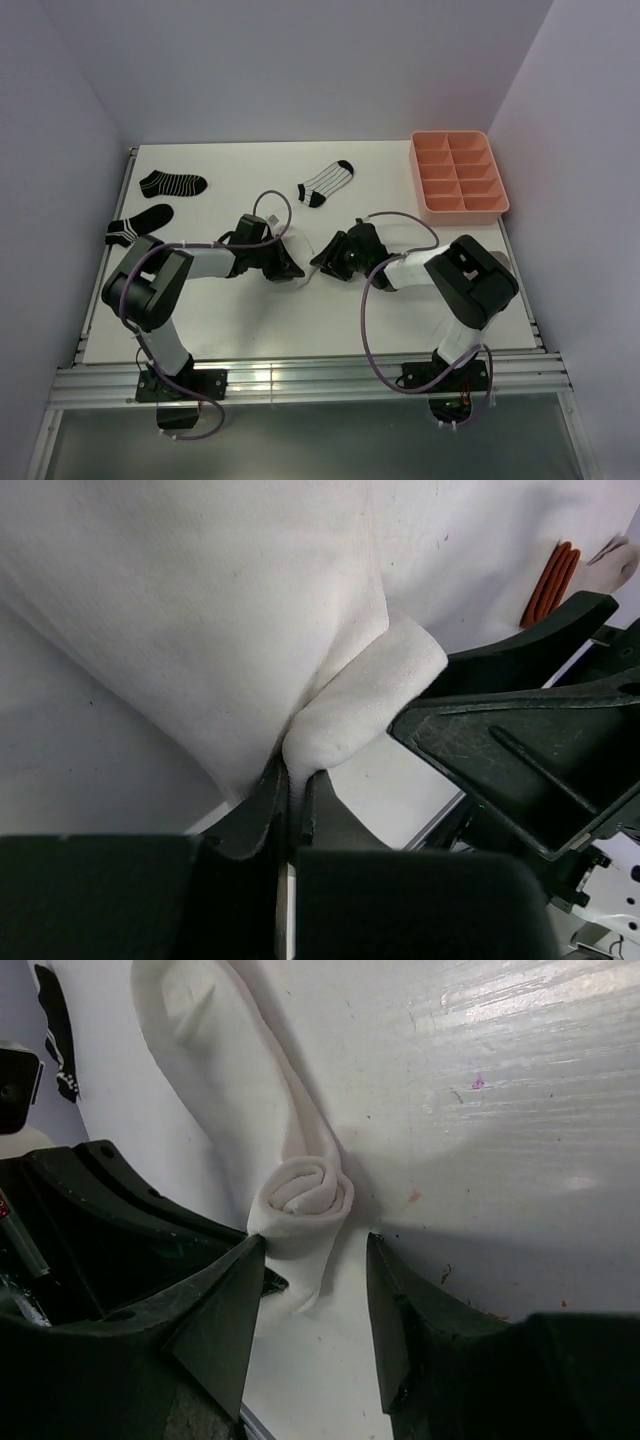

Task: Roll the socks
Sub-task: Roll the sock at the center of the board.

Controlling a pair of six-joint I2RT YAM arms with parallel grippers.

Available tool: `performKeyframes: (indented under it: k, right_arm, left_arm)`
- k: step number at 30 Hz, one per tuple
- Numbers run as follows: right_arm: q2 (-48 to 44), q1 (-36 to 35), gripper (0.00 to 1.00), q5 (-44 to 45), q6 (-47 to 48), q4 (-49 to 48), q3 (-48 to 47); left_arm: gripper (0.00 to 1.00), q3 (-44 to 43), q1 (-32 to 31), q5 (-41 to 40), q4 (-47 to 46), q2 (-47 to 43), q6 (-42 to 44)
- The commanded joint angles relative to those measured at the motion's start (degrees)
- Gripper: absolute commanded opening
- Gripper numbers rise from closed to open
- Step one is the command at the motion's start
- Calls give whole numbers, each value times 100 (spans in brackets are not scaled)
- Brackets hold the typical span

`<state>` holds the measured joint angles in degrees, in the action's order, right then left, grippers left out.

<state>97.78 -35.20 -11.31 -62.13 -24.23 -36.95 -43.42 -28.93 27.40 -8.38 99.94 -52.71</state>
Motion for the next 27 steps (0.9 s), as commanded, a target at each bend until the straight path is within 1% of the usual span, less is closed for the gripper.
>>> performKeyframes:
  k: [1, 3, 6, 12, 13, 15, 17, 18, 19, 20, 21, 22, 23, 25, 26, 27]
  right_arm:
    - [241, 22, 52, 67, -71, -364, 83]
    - [347, 22, 49, 111, -45, -293, 56]
    - [461, 22, 49, 138, -89, -319, 83]
    - [716, 75, 46, 24, -159, -591, 153]
    - [795, 92, 42, 15, -142, -609, 127]
    - [848, 101, 40, -37, -72, -653, 92]
    - [901, 101, 29, -82, 33, -653, 13]
    - [901, 101, 20, -90, 69, -566, -23]
    - [892, 110, 17, -91, 121, -522, -84]
    - [857, 101, 12, -82, 270, -443, -128]
    - [787, 110, 3, -38, 367, -190, -181]
    - [752, 110, 0, -3, 464, 13, -364]
    - [717, 110, 0, 32, 648, 250, -461]
    - [603, 110, 0, 41, 824, 777, -733]
    - [559, 110, 0, 85, 964, 979, -822]
    - [506, 110, 0, 137, 1018, 1443, -927]
  left_arm:
    - [1, -114, 45, -138, 548, 254, 24]
    - [1, -158, 54, -138, 618, 298, 41]
    - [1, -219, 80, -121, 688, 359, 50]
    - [1, -307, 142, 20, 724, 465, 68]
    - [1, -325, 150, 37, 741, 500, 68]
    - [1, -325, 159, 73, 742, 518, 68]
    - [2, -325, 168, 64, 768, 544, 85]
    - [3, -334, 168, 64, 777, 544, 94]
    - [4, -316, 168, 47, 785, 535, 111]
    - [8, -316, 168, 29, 803, 518, 120]
    - [12, -316, 168, -6, 820, 465, 147]
    - [15, -316, 168, -102, 829, 421, 208]
    - [24, -316, 168, -164, 969, 377, 234]
    - [34, -281, 168, -366, 1049, 133, 357]
    - [42, -281, 168, -610, 1110, 35, 410]
    - [46, -281, 168, -735, 1250, -192, 463]
